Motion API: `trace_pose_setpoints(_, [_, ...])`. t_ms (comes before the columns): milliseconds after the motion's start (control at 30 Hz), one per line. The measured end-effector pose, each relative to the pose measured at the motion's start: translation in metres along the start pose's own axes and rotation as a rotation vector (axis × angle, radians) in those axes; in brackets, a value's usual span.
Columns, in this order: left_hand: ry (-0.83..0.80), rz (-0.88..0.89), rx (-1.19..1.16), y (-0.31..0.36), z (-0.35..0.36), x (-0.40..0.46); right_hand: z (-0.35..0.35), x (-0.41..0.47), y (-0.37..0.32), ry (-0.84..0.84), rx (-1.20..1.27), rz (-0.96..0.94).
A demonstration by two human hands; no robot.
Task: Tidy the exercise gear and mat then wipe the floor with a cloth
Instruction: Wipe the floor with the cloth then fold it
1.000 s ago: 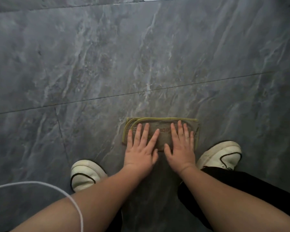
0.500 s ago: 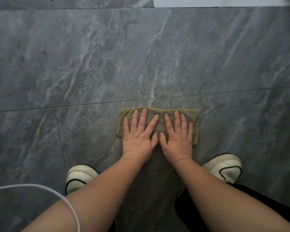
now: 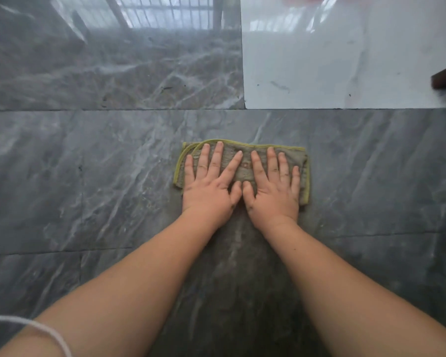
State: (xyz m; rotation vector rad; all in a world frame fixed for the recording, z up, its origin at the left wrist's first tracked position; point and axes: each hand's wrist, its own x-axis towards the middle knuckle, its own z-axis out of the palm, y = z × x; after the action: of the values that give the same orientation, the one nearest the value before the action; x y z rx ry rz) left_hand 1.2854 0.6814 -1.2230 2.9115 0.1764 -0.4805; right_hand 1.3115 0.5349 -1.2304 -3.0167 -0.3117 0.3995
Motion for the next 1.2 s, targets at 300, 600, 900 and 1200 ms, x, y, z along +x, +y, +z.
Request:
trace_pose_setpoints(300, [0.045,-0.045,-0.014,-0.002,-0.036,0.116,-0.033,0.131,0.002,-0.012,-0.003,-0.073])
trace_pose_setpoints(600, [-0.016,-0.054,-0.005,0.000,-0.051,0.144,-0.046,0.161,0.002,-0.078,-0.004,-0.081])
trace_pose_setpoints(900, [-0.104,-0.012,0.010,-0.001,-0.055,0.124,-0.049,0.138,-0.001,-0.166,-0.019,-0.063])
trace_pose_setpoints(1200, [-0.083,-0.017,-0.044,-0.003,-0.007,-0.024,-0.016,-0.005,-0.006,-0.184,-0.003,-0.081])
